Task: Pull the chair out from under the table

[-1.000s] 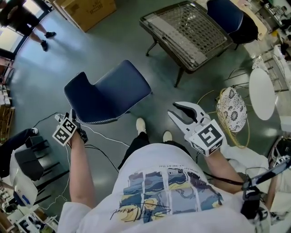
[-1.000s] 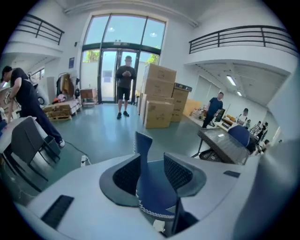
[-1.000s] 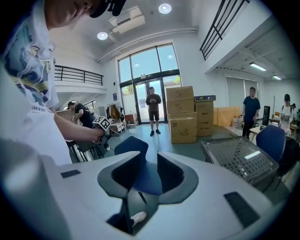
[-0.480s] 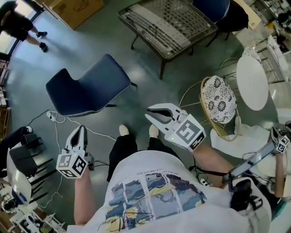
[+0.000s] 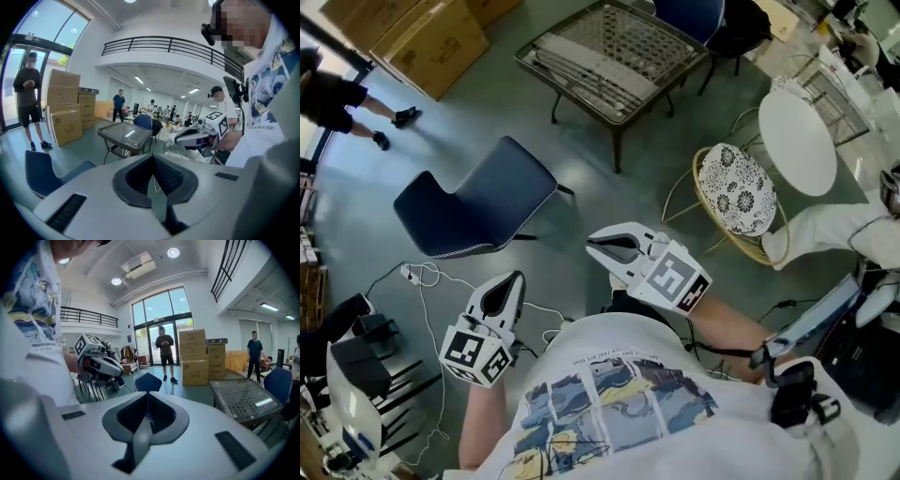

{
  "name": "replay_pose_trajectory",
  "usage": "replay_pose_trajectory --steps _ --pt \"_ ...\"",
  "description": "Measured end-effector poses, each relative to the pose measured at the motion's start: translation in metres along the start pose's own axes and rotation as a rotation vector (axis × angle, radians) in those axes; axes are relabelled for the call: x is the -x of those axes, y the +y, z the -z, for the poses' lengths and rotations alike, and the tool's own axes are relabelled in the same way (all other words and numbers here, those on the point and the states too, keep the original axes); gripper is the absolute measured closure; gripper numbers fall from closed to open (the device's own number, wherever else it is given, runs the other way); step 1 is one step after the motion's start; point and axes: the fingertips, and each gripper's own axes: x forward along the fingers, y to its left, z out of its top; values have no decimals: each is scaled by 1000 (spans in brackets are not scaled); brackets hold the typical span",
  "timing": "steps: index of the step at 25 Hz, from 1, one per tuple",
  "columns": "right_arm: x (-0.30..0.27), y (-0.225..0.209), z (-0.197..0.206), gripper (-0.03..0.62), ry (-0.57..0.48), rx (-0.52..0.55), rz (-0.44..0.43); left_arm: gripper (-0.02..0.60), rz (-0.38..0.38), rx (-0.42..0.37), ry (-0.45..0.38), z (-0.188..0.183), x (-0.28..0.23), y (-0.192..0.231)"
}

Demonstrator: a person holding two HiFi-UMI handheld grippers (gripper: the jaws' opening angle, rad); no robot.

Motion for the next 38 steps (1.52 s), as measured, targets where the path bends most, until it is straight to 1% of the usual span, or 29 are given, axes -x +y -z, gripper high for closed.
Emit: replay_pose_trajectory --steps 2,5,11,16,20,25,29,38 --pt "-9 18 -4 574 -2 11 2 572 23 -1 -13 3 18 0" --pt "-23 49 -8 574 9 28 1 572 54 15 -35 18 46 -2" --pt "-35 121 -20 576 28 45 -21 572 72 22 -50 47 112 -19" --pt "-58 180 -24 576 42 50 -27 572 82 40 -48 78 167 -9" --pt "-69 213 -24 577 49 57 -24 572 95 42 -47 98 193 -7" --pt "-77 238 -27 580 66 91 -9 572 107 39 -53 112 216 -6" --pt "-85 251 -29 580 74 96 -6 572 109 40 -57 119 227 1" --pt "-87 251 -32 580 87 100 11 572 121 38 -62 120 228 7"
